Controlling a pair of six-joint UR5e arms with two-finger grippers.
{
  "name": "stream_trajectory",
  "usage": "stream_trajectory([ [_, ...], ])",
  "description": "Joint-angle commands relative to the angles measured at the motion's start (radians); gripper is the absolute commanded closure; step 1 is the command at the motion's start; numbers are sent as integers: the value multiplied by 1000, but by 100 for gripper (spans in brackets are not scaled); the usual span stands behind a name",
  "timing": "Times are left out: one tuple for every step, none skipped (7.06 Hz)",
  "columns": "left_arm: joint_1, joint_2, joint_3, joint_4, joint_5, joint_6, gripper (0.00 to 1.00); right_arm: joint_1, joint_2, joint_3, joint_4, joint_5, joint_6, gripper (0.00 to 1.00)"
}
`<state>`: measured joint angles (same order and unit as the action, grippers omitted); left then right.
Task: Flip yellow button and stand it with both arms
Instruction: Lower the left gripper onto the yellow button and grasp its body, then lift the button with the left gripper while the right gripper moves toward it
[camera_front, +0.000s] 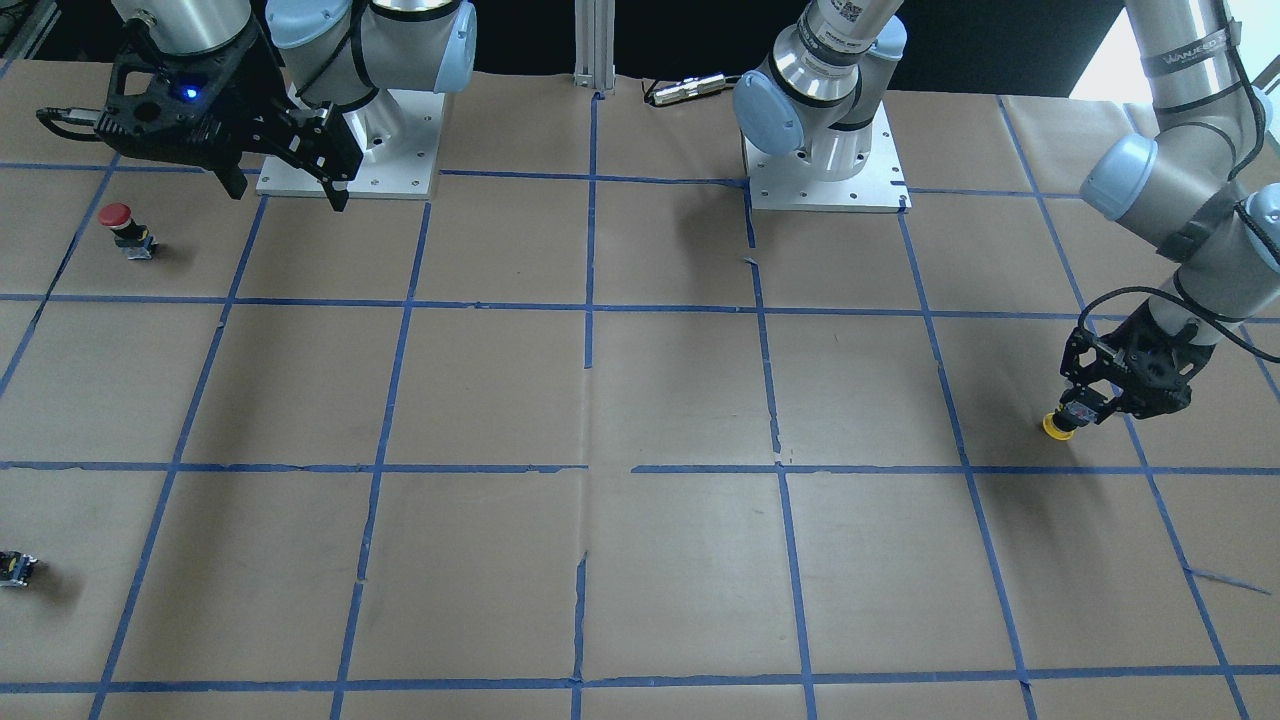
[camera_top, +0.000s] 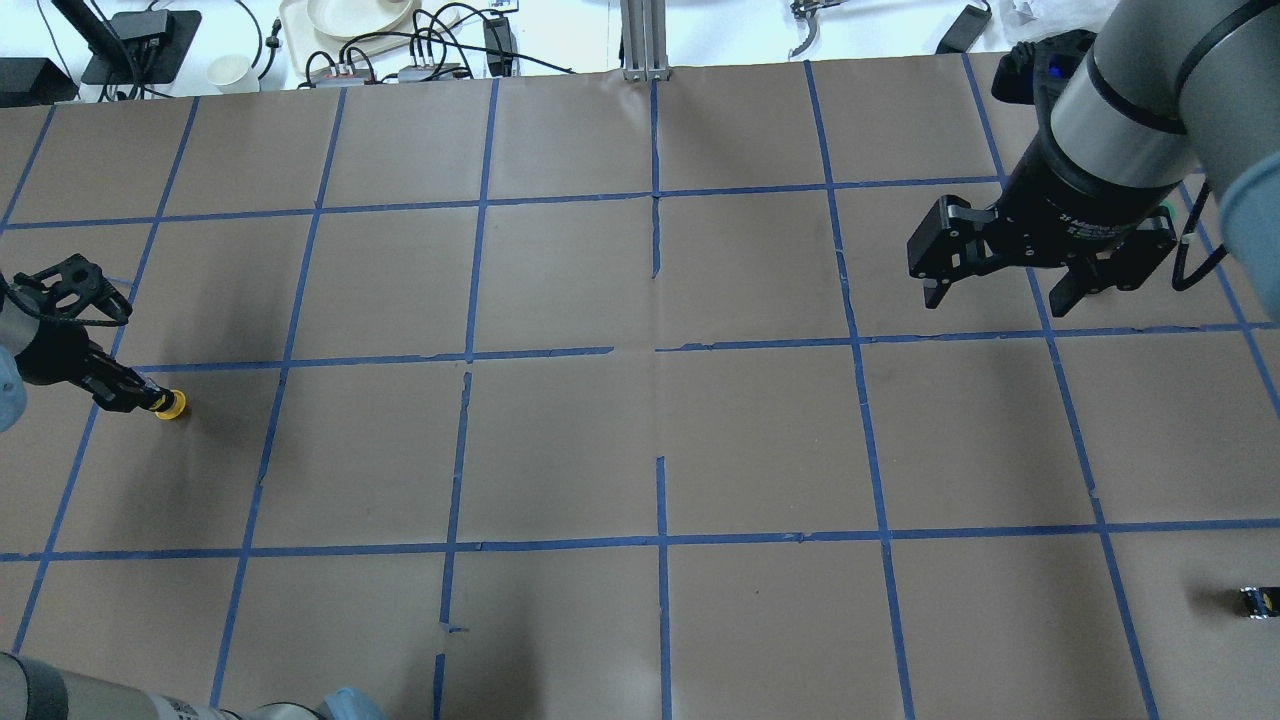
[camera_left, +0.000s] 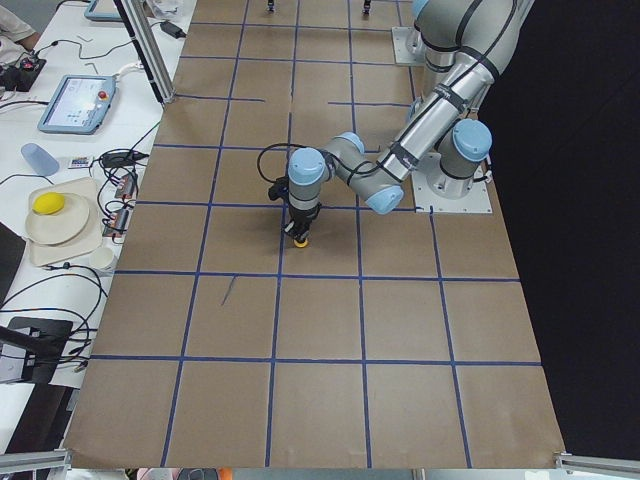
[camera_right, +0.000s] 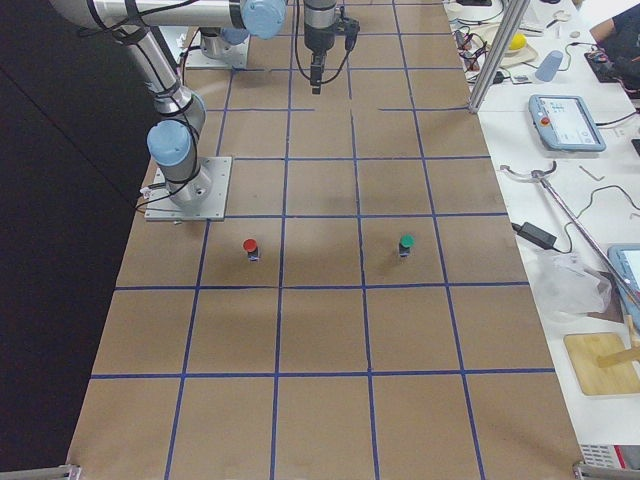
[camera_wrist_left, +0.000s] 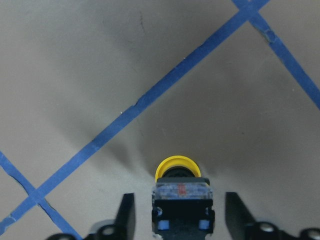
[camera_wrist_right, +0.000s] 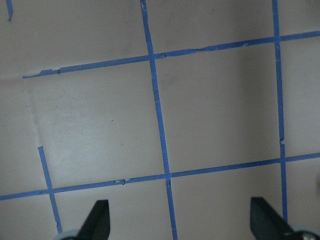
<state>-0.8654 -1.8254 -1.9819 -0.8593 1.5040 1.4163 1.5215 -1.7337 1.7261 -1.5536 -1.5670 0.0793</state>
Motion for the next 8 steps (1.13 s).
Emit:
stream_trajectory([
  [-29,96,20,-254,-141,-35,96,-3,2,-6,0,10,13,0],
  [-71,130,31,-356,-204,-145,96,-13,23,-16,-2,128,20,0],
  [-143,158,50,-482,-294,-230,96,-27,34,-19,10,209,143,0],
  [-209,158,81,-636,-417,-291,96,-33,34,-19,6,316,234,0],
  [-249,169,109,-815,-623,-315,96,-37,39,-8,0,370,266,0],
  [-263,176,133,-963,-739,-321,96,-40,77,-14,-5,398,352,0],
  [-279,207,135,-1109,-925,-323,96,-44,121,-34,-32,474,435,0],
  [-302,237,133,-1218,-1052,-324,96,-44,137,-37,-51,526,489,0],
])
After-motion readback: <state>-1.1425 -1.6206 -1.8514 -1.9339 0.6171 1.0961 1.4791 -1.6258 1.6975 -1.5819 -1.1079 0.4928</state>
